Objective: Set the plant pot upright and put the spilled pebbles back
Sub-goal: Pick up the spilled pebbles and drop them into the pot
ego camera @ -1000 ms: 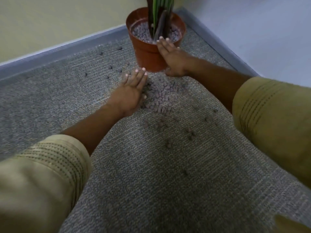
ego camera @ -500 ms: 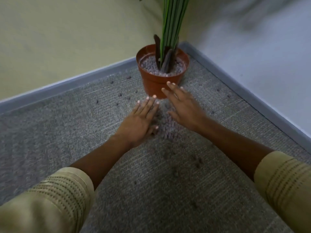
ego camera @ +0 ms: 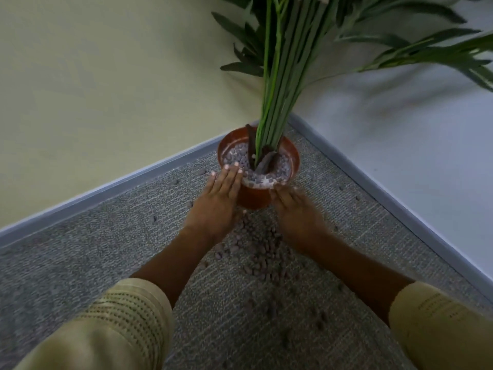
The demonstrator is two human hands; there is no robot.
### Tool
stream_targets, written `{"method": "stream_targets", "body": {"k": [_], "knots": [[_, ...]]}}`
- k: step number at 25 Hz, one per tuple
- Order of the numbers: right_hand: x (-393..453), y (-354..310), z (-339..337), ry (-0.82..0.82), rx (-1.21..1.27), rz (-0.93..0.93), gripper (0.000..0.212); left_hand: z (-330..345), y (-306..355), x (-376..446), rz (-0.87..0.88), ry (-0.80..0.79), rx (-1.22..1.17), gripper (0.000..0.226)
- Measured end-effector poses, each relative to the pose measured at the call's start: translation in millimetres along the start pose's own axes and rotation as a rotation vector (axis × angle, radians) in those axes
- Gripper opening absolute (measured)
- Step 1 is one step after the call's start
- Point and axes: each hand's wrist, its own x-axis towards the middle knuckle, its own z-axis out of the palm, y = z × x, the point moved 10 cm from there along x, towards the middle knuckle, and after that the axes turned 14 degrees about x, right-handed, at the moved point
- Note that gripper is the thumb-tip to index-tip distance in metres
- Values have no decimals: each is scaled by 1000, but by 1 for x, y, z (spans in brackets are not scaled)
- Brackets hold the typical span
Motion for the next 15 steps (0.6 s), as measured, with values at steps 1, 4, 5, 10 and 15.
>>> {"method": "stream_targets", "body": {"k": [1, 4, 5, 10, 15], "knots": [[1, -1, -1, 79, -11, -29, 66, 7, 2, 1, 1, 7, 13, 78], [0, -1, -15, 341, -46, -119, 50, 30, 16, -4, 75, 14, 67, 79], [1, 0, -16, 390, -46, -136, 47, 36, 16, -6, 81, 28, 84, 80], [2, 6, -20, 476, 33, -144, 46, 43, 18, -6, 23, 126, 82, 82], [-10, -14, 9, 453, 326, -298, 29, 60, 39, -29, -70, 121, -101, 68]]}}
